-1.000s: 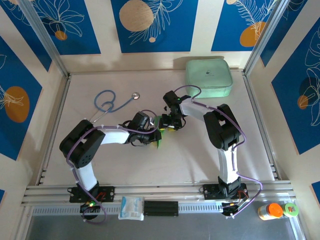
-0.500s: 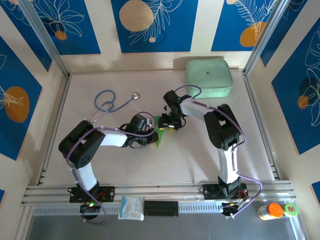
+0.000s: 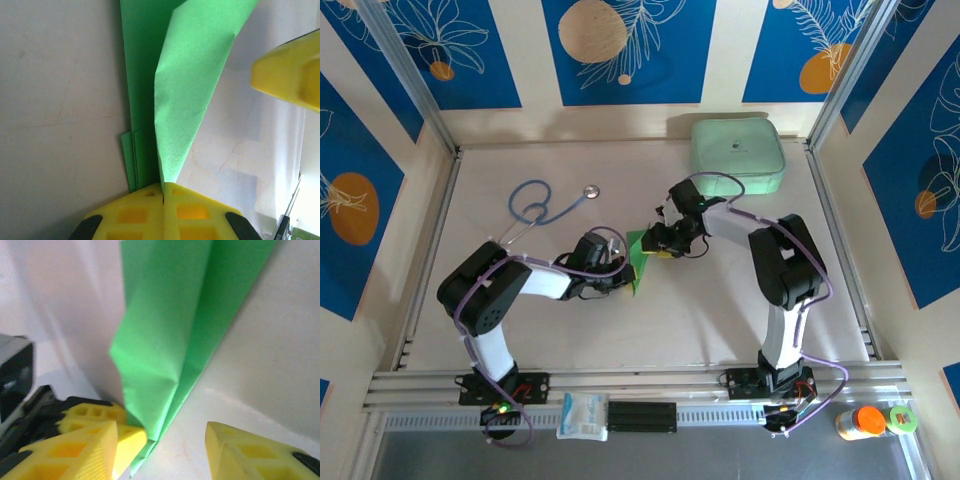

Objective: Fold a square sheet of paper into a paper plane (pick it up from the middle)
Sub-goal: Fold the wing for the fifth time at the center of the table.

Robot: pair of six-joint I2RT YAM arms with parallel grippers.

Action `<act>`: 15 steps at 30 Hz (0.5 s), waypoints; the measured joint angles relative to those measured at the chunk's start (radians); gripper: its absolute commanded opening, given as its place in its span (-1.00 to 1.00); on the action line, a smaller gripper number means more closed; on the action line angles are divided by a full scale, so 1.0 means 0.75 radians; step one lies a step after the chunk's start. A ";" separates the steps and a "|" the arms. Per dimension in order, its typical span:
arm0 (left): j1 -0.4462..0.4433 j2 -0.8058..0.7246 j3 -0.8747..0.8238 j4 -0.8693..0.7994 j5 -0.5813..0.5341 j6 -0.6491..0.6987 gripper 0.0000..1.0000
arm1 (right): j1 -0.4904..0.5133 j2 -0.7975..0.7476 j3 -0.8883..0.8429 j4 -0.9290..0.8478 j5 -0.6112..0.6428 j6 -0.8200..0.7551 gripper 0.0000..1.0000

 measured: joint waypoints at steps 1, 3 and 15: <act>0.000 0.001 -0.001 0.003 0.001 -0.003 -0.91 | -0.012 -0.028 -0.031 0.036 -0.034 0.001 -0.05; 0.001 0.003 -0.004 0.010 0.003 -0.006 -0.93 | -0.027 -0.071 -0.086 0.106 -0.093 0.001 -0.14; 0.008 0.006 -0.008 0.024 0.018 -0.018 -0.95 | 0.010 0.035 -0.136 0.298 -0.265 0.011 -0.59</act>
